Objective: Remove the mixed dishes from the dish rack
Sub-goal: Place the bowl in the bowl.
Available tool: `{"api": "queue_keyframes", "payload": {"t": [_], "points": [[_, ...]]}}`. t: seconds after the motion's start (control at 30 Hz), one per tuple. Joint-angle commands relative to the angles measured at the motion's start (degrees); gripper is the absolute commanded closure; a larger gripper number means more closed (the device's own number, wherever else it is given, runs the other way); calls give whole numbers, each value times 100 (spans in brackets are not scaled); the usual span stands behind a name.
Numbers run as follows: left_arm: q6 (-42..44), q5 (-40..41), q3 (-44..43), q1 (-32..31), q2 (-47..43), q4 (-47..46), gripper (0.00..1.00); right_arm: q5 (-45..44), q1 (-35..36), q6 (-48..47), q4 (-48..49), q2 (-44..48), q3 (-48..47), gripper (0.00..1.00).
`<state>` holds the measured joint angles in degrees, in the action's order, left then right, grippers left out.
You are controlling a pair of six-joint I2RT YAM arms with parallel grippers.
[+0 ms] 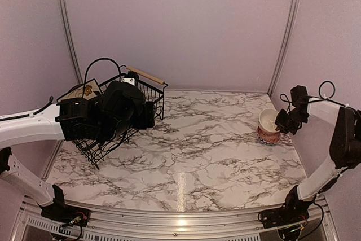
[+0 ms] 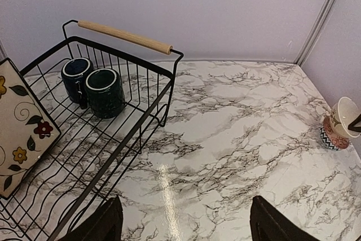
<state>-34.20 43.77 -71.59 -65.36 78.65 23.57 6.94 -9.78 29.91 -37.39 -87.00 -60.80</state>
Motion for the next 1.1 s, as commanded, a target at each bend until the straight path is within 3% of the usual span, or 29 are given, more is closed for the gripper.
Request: {"api": "queue_keyframes", "payload": {"t": [0.0,0.77,1.07], "points": [[82,113,-4,32,-57,-42,20,-128,-33,-76,245,151,-115,100],[230,71,-210,32,105,-81,20,-273,-35,-313,408,-133,93,100],[218,27,-214,31,158,-90,20,-433,-33,-359,434,-162,75,90]]}}
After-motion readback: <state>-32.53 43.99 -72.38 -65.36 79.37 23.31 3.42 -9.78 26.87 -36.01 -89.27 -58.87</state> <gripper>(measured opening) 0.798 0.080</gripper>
